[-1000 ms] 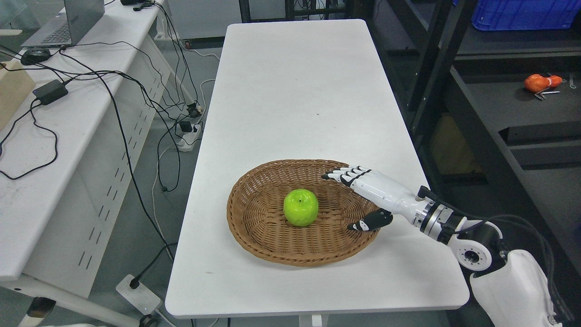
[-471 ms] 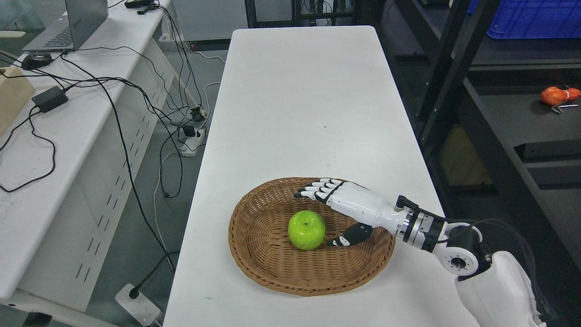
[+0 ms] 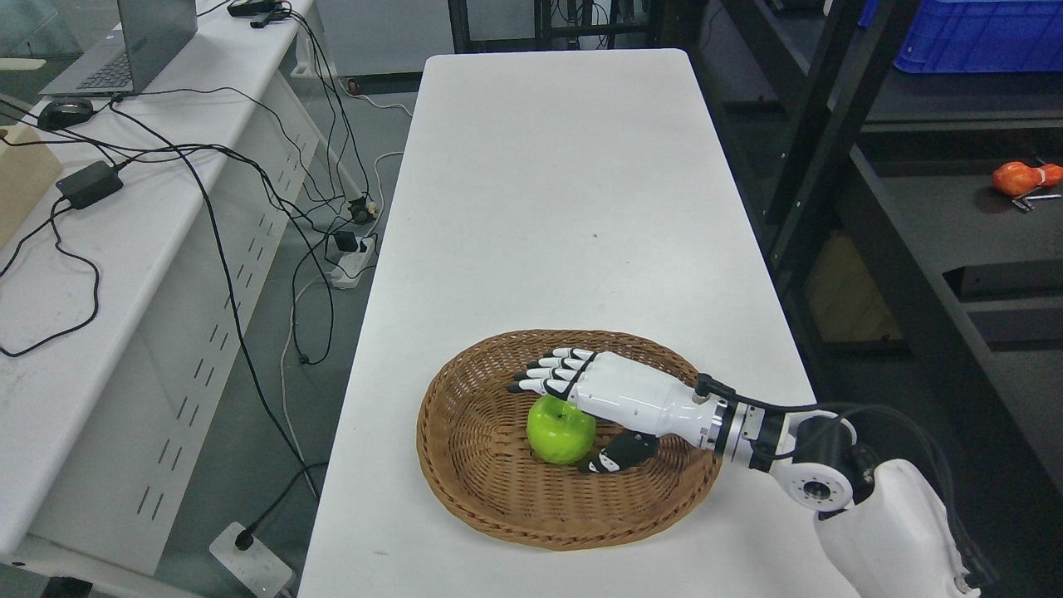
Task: Place green apple on left shelf middle layer
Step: 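Close the right hand fingers around the green apple, then lift the green apple out of the basket with the right hand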
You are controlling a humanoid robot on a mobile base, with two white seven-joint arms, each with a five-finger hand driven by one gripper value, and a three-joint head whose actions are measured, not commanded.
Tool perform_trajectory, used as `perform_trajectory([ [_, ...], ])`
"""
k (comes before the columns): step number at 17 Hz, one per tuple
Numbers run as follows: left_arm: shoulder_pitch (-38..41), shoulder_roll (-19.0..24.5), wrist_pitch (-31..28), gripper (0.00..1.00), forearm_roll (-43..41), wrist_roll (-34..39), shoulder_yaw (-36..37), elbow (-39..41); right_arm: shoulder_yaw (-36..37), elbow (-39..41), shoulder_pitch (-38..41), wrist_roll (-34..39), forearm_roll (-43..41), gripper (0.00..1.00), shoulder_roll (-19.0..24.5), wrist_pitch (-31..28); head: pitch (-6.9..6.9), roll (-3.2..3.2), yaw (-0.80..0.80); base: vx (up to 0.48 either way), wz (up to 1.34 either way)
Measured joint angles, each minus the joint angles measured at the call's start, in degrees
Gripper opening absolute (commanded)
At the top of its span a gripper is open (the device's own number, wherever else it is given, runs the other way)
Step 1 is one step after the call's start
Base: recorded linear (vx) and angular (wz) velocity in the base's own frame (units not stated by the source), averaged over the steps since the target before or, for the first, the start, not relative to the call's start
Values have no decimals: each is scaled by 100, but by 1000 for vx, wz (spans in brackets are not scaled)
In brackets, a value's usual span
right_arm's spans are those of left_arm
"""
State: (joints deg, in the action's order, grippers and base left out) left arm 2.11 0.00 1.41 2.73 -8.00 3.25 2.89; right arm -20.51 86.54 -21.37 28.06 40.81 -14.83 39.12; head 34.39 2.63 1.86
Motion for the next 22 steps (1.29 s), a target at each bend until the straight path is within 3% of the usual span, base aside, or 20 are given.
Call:
perform_trajectory([
  [7, 0, 0, -11, 100, 0, 0, 0, 0, -192, -25, -55, -71, 634, 100, 151, -236, 1, 0, 0, 0, 0],
  [9, 0, 0, -14, 100, 0, 0, 0, 0, -222, -45, -55, -71, 766, 90, 178, -278, 1, 0, 0, 0, 0],
  [11, 0, 0, -12, 100, 0, 0, 0, 0, -242, -59, -55, -74, 852, 70, 201, -308, 1, 0, 0, 0, 0],
  [14, 0, 0, -3, 100, 0, 0, 0, 0, -224, -73, -55, -78, 909, 57, 222, -324, 1, 0, 0, 0, 0],
  [17, 0, 0, -1, 100, 0, 3, 0, 0, -128, -82, -55, -98, 871, 9, 239, -79, 1, 0, 0, 0, 0],
  [18, 0, 0, -1, 100, 0, 5, 0, 0, -74, -84, -50, -48, 809, 1, 246, 23, 1, 0, 0, 0, 0],
  [22, 0, 0, 0, 100, 0, 6, 0, 0, 155, -84, -27, 337, 608, 2, 261, 110, 1, 0, 0, 0, 0],
])
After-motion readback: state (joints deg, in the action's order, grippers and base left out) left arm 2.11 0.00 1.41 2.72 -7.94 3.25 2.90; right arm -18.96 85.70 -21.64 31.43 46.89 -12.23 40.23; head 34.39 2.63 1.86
